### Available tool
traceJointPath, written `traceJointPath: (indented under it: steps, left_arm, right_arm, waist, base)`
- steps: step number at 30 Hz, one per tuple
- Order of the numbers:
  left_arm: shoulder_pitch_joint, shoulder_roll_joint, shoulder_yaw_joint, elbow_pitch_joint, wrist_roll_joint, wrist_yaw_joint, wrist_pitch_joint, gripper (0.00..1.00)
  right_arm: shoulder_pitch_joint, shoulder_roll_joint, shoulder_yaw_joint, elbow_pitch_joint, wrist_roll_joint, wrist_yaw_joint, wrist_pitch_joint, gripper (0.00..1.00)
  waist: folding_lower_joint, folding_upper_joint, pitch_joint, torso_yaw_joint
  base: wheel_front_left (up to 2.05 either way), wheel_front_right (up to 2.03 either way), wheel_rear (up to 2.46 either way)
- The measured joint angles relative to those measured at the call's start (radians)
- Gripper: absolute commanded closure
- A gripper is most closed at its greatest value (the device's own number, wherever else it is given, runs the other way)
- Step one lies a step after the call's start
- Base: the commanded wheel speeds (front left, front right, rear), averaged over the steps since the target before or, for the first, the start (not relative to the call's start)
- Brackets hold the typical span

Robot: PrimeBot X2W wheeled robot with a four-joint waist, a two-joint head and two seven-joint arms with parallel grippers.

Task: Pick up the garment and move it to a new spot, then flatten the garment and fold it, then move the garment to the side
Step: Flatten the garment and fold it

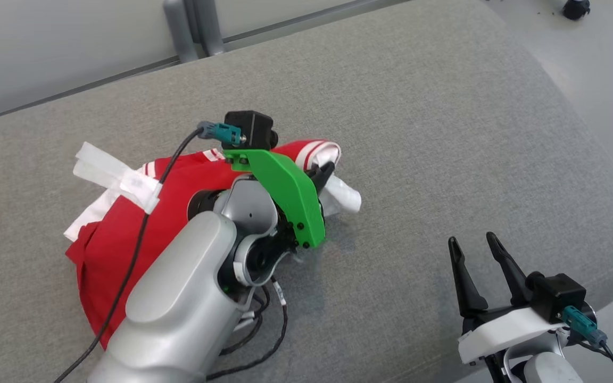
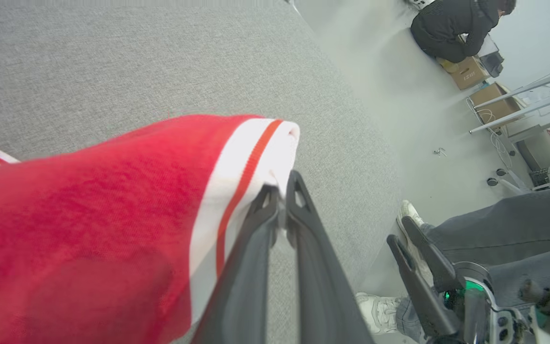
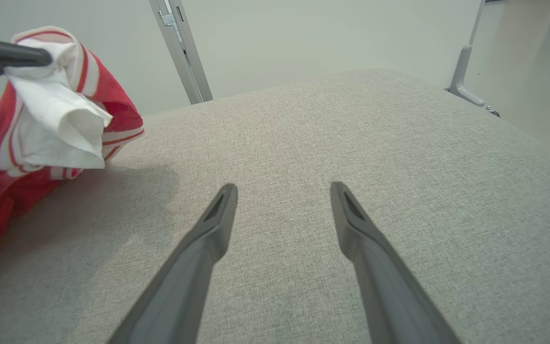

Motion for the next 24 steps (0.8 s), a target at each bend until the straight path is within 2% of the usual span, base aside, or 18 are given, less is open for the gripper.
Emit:
traceJointPath:
  steps: [7, 12, 13, 14, 15, 18, 21, 24]
  left_arm:
    - [-0.063, -0.04, 0.028, 0.207, -0.041, -0.01, -0.143, 1.0]
    - [-0.101, -0.045, -0.007, 0.27, -0.137, -0.04, -0.269, 1.0]
    - [-0.113, -0.045, -0.021, 0.285, -0.149, -0.039, -0.291, 0.73]
    - [-0.12, -0.045, -0.036, 0.3, -0.16, -0.039, -0.312, 0.06]
    - [-0.12, -0.045, -0.036, 0.3, -0.16, -0.039, -0.312, 0.0]
    - [-0.125, -0.044, -0.108, 0.333, -0.193, -0.04, -0.327, 0.0]
    - [-0.14, -0.045, -0.188, 0.342, -0.161, -0.062, -0.352, 0.0]
    - [-0.143, -0.044, -0.229, 0.289, -0.155, -0.081, -0.378, 0.0]
  right_arm:
    - [-0.011, 0.0, 0.016, 0.006, 0.008, 0.0, 0.0, 0.0]
    - [-0.031, 0.0, 0.021, 0.013, 0.007, 0.0, 0.0, 0.0]
    - [-0.033, 0.0, 0.021, 0.015, 0.007, 0.0, 0.0, 0.0]
    - [-0.035, 0.0, 0.022, 0.016, 0.005, 0.0, 0.0, 0.0]
    - [-0.035, 0.0, 0.022, 0.016, 0.005, 0.0, 0.0, 0.0]
    - [-0.036, 0.001, 0.015, 0.018, -0.002, 0.0, 0.0, 0.0]
    - [-0.035, 0.0, 0.009, 0.021, -0.013, 0.0, 0.0, 0.0]
    - [-0.028, 0.001, -0.001, 0.02, -0.021, 0.0, 0.0, 0.0]
  waist:
    - [0.0, 0.0, 0.053, -0.059]
    - [0.0, 0.0, 0.088, -0.088]
    - [0.0, 0.0, 0.093, -0.092]
    - [0.0, 0.0, 0.097, -0.094]
    - [0.0, 0.0, 0.097, -0.094]
    - [0.0, 0.0, 0.098, -0.088]
    - [0.0, 0.0, 0.092, -0.072]
    - [0.0, 0.0, 0.079, -0.049]
  base:
    - [0.0, 0.0, 0.0]
    - [0.0, 0.0, 0.0]
    - [0.0, 0.0, 0.0]
    - [0.0, 0.0, 0.0]
    - [0.0, 0.0, 0.0]
    - [0.0, 0.0, 0.0]
    - [0.0, 0.0, 0.0]
    - [0.0, 0.0, 0.0]
